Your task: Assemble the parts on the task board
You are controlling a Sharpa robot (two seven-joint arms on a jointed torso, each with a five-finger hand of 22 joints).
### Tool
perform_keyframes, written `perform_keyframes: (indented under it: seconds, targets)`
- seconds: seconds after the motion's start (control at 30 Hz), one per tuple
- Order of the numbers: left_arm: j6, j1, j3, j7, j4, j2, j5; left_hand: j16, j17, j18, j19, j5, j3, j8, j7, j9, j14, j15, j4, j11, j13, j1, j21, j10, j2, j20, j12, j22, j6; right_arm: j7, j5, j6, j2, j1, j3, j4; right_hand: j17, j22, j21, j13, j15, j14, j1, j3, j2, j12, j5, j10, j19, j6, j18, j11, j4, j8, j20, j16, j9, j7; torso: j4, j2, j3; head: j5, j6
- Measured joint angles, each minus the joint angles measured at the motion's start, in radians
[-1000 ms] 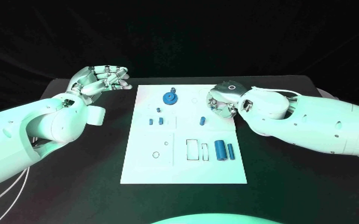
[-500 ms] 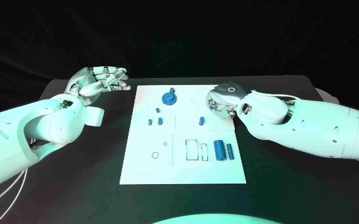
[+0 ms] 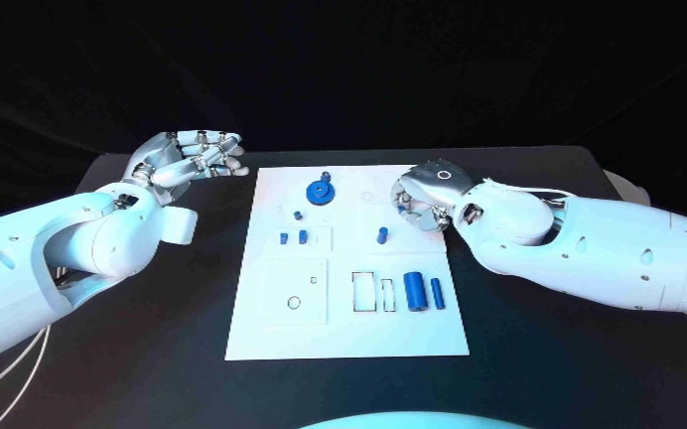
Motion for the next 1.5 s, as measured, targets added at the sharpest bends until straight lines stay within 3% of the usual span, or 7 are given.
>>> perform_keyframes:
  seconds: [0.53,0.8,0.93,1.17,1.4,1.5]
  targets:
    - [0.004,0.0,0.0,-0.007,-0.015,0.001,0.0,0.0,0.001,0.0,0.004,0.0,0.006,0.0,0.005,0.0,0.0,0.0,0.0,0.001,0.0,0.0,-0.005,-0.009,0.0,0.004,0.0,-0.003,-0.005,0.003,0.022,-0.033,-0.034,0.022,0.007,0.04,0.0,0.0,0.0,-0.001,0.0,0.0,-0.008,0.0,0.0,0.0,0.0,0.0,0.0,0.0,0.0,0.0,0.0,0.003,0.0,0.0,0.0,0.0,0.0,0.0,0.0005,0.001,-0.003]
    - [0.005,0.0,0.0,-0.008,-0.022,0.007,0.0,0.0,0.001,0.0,0.004,0.0,0.008,0.0,0.005,0.0,0.0,0.0,0.003,0.001,0.0,0.0,-0.005,-0.009,0.0,0.004,0.0,-0.004,-0.005,0.009,0.053,-0.059,-0.057,0.03,0.015,0.123,0.0,0.0,0.0,-0.001,0.0,0.0,-0.008,0.0,0.0,-0.004,0.0,0.0,0.0,0.0,0.0,0.0,0.0,0.003,0.0,0.0,0.001,0.0,0.0008,-0.001,0.0,0.009,0.001]
    - [0.005,0.0,0.0,-0.008,-0.025,0.014,0.001,0.0,0.002,0.0,0.004,0.0,0.008,0.0,0.005,-0.001,-0.004,0.003,0.003,0.001,0.0,0.0,-0.009,-0.009,0.0,0.004,0.0,-0.003,-0.005,0.016,0.07,-0.076,-0.045,0.03,0.016,0.167,0.0,0.0,0.0,-0.001,0.0,0.0,-0.008,0.0,0.0,-0.004,0.0,0.0,0.0,-0.002,0.0,0.0,0.0,0.002,0.0,0.0,0.001,-0.002,0.0016,-0.002,-0.0006,0.022,0.006]
    - [0.005,0.0,0.0,-0.006,-0.034,0.029,0.003,0.0,0.002,0.0,0.004,0.0,0.008,0.0,0.005,-0.001,-0.003,0.003,0.003,0.001,0.0,0.0,-0.009,-0.009,0.0,0.003,0.0,-0.004,-0.005,0.03,0.09,-0.097,0.024,0.02,0.018,0.198,0.0,0.0,0.0,-0.001,0.0,0.0,-0.008,0.0,0.0,-0.004,0.0,0.0,0.0,-0.002,0.0,0.0,0.0,0.002,0.0,0.0,0.001,-0.002,0.0038,-0.005,-0.0035,0.069,0.002]
    - [0.004,0.0,0.0,-0.005,-0.046,0.048,0.005,0.0,0.001,0.0,0.004,0.0,0.008,0.0,0.005,-0.001,-0.003,0.003,0.003,0.001,0.001,0.0,-0.009,-0.008,0.0,0.003,0.0,-0.004,-0.005,0.046,0.099,-0.105,0.121,-0.024,0.011,0.172,0.0,-0.001,0.0,-0.001,0.0,0.0,-0.008,0.0,0.0,-0.004,-0.001,0.0,0.0,-0.002,0.0,0.0,0.0,0.002,0.0,0.0,0.001,-0.002,0.006,-0.009,-0.0098,0.107,-0.01]
    - [0.003,0.0,0.0,-0.005,-0.051,0.058,0.007,0.0,0.001,0.0,0.003,0.0,0.008,0.0,0.005,-0.001,-0.003,0.003,0.003,0.001,0.001,0.0,-0.009,-0.008,0.0,0.003,0.0,-0.004,-0.005,0.053,0.101,-0.105,0.154,-0.048,0.008,0.15,0.0,-0.001,0.0,-0.001,0.0,0.0,-0.008,0.0,0.0,-0.004,-0.001,0.0,0.0,-0.002,0.0,0.0,0.0,0.002,0.0,0.0,0.0,-0.002,0.0081,-0.011,-0.0127,0.117,-0.017]
